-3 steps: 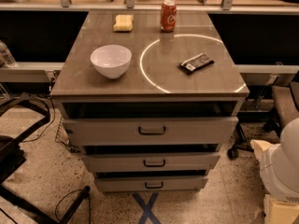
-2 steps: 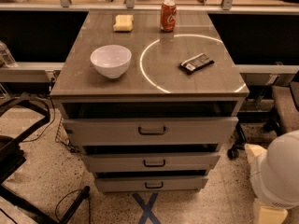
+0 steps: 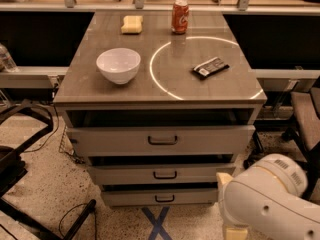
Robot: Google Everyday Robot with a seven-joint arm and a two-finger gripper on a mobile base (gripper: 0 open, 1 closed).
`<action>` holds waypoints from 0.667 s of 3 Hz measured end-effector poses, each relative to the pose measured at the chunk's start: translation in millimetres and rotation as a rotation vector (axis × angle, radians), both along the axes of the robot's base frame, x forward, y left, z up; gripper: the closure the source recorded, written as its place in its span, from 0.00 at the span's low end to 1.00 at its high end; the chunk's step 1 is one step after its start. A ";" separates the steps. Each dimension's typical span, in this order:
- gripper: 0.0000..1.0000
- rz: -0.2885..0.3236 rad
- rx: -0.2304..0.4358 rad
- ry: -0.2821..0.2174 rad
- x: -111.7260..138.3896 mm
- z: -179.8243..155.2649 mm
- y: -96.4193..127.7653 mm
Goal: Open middle drawer
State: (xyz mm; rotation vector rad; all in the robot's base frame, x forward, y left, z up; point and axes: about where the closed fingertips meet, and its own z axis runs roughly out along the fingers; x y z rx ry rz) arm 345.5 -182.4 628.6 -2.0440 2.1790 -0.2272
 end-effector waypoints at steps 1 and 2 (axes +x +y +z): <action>0.00 0.074 0.110 0.030 19.7 -65.4 39.1; 0.00 0.116 0.171 0.039 34.4 -95.9 65.8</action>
Offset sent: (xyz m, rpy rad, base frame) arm 0.0527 0.0994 -0.1360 0.2478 0.0535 0.1666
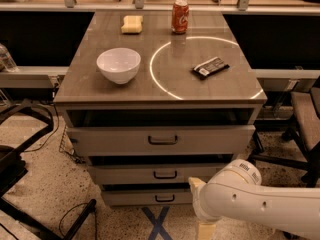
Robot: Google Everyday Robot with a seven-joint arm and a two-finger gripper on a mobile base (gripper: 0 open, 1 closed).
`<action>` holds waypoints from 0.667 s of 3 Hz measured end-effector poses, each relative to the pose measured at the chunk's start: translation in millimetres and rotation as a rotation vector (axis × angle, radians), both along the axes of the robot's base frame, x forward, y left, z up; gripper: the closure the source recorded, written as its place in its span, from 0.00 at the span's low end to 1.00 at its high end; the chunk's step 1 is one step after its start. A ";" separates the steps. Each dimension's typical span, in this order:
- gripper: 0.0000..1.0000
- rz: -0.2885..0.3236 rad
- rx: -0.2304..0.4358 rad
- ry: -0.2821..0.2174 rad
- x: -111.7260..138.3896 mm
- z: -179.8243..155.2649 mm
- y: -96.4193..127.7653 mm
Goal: Open middle drawer
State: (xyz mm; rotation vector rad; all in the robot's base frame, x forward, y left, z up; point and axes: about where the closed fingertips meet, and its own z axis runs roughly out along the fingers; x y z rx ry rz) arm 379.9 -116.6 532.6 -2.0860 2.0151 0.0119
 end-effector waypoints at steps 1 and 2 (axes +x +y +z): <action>0.00 -0.023 0.063 0.029 10.7 -32.6 27.5; 0.00 -0.028 0.062 0.030 10.3 -32.2 26.9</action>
Offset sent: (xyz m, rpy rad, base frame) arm 0.0101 0.0226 -0.0262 0.0501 0.0185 -0.0072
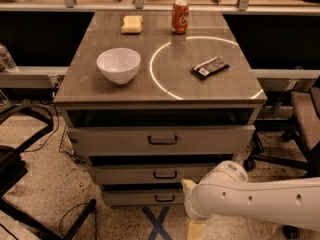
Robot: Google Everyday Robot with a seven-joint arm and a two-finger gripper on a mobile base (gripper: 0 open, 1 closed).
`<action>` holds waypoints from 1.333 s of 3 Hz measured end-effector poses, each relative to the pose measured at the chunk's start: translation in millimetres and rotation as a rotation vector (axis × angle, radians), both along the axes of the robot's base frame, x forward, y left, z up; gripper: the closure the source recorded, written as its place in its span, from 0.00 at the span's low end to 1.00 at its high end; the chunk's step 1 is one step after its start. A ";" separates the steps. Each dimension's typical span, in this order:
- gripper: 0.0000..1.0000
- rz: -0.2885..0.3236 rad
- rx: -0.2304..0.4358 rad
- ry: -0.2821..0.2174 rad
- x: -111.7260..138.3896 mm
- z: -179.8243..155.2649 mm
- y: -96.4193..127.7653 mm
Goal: Open middle drawer
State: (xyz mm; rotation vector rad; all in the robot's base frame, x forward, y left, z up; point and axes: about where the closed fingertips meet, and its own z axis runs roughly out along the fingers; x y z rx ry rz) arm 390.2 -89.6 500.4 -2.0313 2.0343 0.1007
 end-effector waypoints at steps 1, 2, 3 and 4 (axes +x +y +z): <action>0.00 -0.003 0.005 -0.013 18.4 -10.7 4.4; 0.00 0.025 -0.016 -0.028 48.5 -31.2 12.6; 0.00 0.073 -0.039 -0.035 72.5 -55.2 19.3; 0.00 0.106 -0.064 -0.033 86.7 -73.5 23.6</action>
Offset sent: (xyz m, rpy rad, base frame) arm 0.1019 0.0352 -0.0712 -0.0714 -0.0704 0.1174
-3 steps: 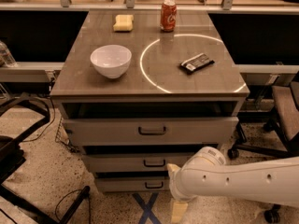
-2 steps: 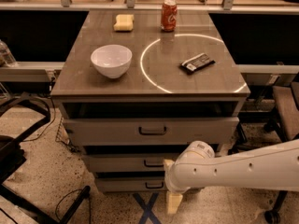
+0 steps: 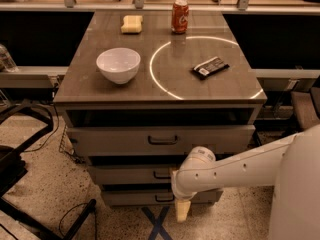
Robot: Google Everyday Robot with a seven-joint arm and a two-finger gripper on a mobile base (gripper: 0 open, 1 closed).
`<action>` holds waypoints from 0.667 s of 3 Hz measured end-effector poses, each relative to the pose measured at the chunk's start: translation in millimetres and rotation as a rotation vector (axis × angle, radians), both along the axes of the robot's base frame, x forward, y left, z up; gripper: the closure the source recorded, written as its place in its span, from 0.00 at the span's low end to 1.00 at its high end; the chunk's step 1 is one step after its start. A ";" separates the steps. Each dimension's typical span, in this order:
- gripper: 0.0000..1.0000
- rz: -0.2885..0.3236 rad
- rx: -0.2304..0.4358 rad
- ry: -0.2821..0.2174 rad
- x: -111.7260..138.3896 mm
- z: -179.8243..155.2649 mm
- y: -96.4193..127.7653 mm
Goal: Open middle drawer
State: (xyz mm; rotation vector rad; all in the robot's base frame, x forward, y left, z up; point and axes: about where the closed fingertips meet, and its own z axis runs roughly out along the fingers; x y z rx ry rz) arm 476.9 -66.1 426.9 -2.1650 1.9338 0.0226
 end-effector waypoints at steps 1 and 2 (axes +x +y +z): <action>0.00 0.021 -0.025 0.008 7.9 -14.3 2.9; 0.00 0.046 -0.046 0.027 9.5 -24.8 6.4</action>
Offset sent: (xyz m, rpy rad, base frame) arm 0.0138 0.0107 -0.0366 -0.0751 0.0508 0.0814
